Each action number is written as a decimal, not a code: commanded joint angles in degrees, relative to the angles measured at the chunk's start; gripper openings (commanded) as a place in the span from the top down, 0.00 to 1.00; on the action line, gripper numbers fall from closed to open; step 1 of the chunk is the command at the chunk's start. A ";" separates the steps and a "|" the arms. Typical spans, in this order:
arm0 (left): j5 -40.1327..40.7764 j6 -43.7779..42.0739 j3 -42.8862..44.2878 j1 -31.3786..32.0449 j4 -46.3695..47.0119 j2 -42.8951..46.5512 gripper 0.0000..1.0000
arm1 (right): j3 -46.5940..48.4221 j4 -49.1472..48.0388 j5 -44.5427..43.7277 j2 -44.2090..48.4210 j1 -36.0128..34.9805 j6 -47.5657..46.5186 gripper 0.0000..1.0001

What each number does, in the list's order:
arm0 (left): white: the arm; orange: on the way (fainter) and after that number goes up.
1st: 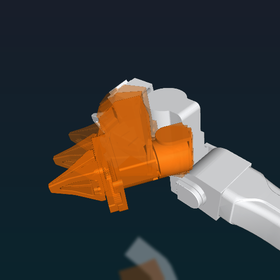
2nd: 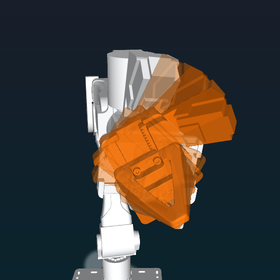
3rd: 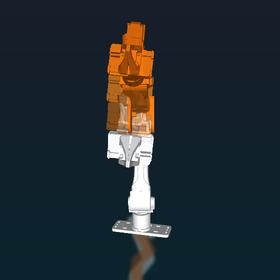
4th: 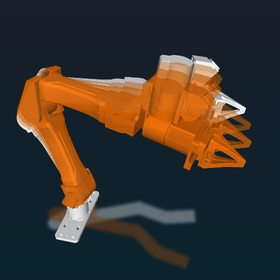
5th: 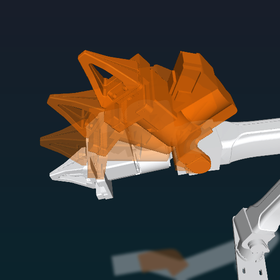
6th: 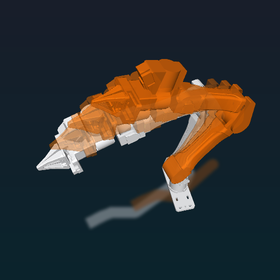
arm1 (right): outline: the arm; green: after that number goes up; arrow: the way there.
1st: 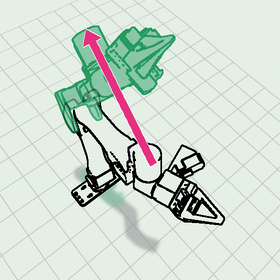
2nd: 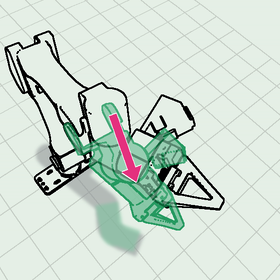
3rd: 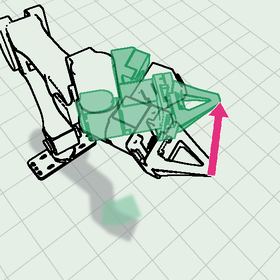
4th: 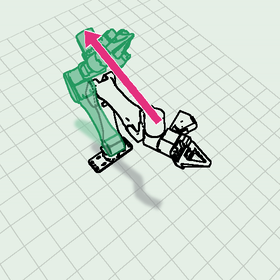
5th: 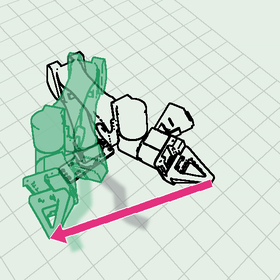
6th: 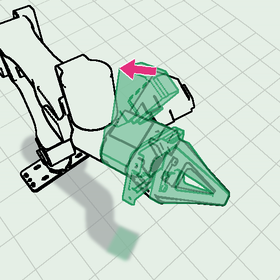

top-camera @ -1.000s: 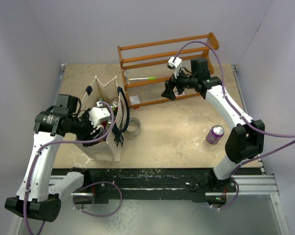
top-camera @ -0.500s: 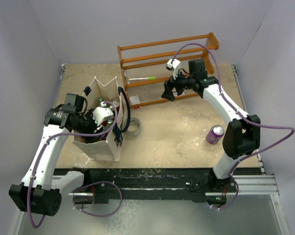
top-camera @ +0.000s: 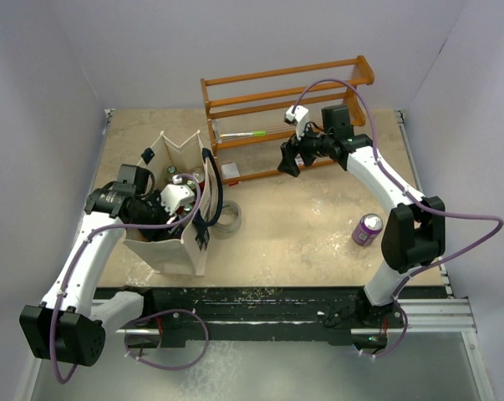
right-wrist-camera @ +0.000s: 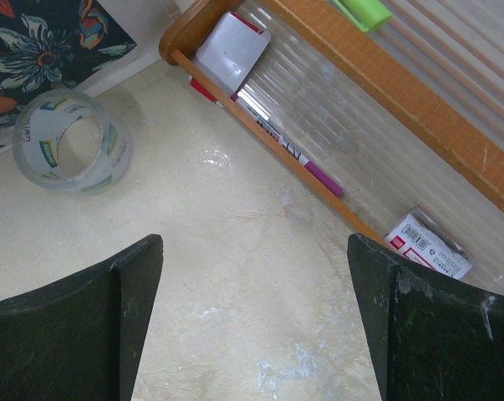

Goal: Place the beverage into the canvas bag
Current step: Place the drink in the canvas bag.

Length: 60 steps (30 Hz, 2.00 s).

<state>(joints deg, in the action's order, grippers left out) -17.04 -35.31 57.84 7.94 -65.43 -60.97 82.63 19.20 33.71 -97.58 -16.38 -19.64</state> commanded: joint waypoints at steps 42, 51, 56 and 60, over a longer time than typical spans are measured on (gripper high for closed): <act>1.86 0.81 -8.95 0.23 13.17 -4.17 0.67 | -5.00 -1.87 -3.30 8.76 0.12 -2.97 0.07; 0.60 0.02 -9.79 0.16 13.49 -4.65 0.47 | -5.70 -2.06 -3.56 9.66 0.12 -3.28 0.07; 0.94 -1.14 -10.90 0.22 14.04 -5.14 0.39 | -5.82 -2.06 -3.75 9.95 0.12 -3.48 0.07; 0.87 -1.52 -10.83 0.22 13.90 -5.23 0.32 | -6.05 -2.02 -4.00 10.13 0.12 -3.70 0.07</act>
<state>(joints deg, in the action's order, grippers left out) -16.38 -33.63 48.47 8.01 -56.75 -65.47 76.62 18.76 30.39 -90.45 -16.38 -22.44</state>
